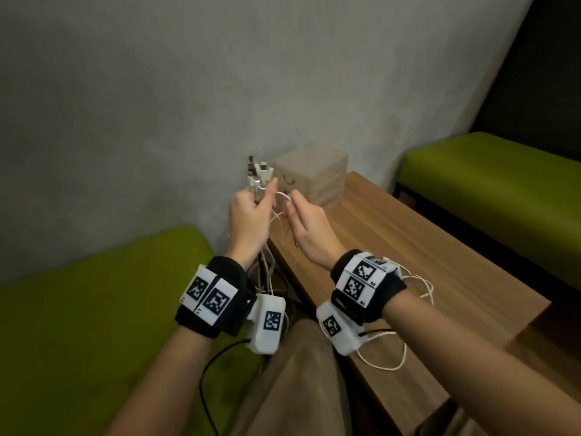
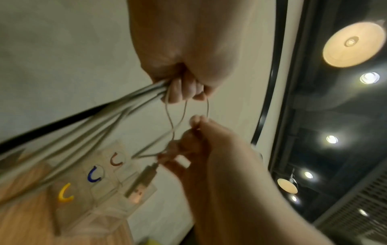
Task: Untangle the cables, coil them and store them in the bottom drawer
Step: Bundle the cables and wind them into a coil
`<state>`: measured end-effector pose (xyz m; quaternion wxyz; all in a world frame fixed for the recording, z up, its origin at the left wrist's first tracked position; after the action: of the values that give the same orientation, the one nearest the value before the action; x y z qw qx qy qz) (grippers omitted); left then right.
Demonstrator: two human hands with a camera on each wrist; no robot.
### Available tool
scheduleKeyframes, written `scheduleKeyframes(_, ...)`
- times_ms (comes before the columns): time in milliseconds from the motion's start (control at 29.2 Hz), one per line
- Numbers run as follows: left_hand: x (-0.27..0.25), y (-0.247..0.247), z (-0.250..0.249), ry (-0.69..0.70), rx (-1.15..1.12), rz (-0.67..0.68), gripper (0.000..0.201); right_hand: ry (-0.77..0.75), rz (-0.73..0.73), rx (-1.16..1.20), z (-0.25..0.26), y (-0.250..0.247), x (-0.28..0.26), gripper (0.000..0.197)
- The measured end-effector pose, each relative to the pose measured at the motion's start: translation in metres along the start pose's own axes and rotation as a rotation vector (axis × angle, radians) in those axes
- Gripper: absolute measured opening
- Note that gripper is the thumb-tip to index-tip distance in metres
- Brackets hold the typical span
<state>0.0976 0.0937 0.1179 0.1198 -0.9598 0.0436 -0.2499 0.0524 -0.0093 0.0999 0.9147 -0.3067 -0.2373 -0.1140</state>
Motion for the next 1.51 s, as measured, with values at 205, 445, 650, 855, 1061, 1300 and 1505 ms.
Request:
scheduleKeyframes(205, 0.013, -0.057, 0.009, 0.020, -0.179, -0.228, 0.038, 0.172, 0.427, -0.210, -0.047, 0.086, -0.013, 0.013)
scheduleKeyframes(445, 0.012, -0.060, 0.032, -0.066, -0.332, -0.100, 0.027, 0.093, 0.605, -0.225, -0.016, 0.089, 0.000, 0.093)
scheduleKeyframes(650, 0.007, -0.036, 0.023, -0.055, -0.482, 0.019, 0.014, 0.016, 0.123, 0.133, 0.032, 0.072, 0.015, 0.018)
scheduleKeyframes(855, 0.010, -0.041, 0.018, -0.037, -0.518, -0.032, 0.031, 0.060, 0.182, 0.111, 0.010, 0.091, -0.004, 0.020)
scheduleKeyframes(1061, 0.007, -0.048, 0.020, -0.029, -0.524, -0.106, 0.029, 0.102, 0.345, 0.085, -0.005, 0.104, -0.019, 0.028)
scheduleKeyframes(1300, -0.001, -0.024, 0.027, -0.134, -0.437, 0.215, 0.029, 0.067, 0.027, 0.296, 0.009, 0.049, 0.020, 0.056)
scheduleKeyframes(1505, -0.020, -0.003, 0.022, -0.146, -0.226, 0.294, 0.023, -0.058, -0.085, 0.308, 0.045, 0.036, 0.040, 0.031)
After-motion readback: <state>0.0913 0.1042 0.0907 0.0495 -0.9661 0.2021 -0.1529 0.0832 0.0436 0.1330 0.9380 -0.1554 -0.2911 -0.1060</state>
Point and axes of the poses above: each hand's wrist, its own x-axis towards the middle knuckle, its own y-axis out of the palm, z = x × y, the point moved 6 cm from there along x, towards the middle knuckle
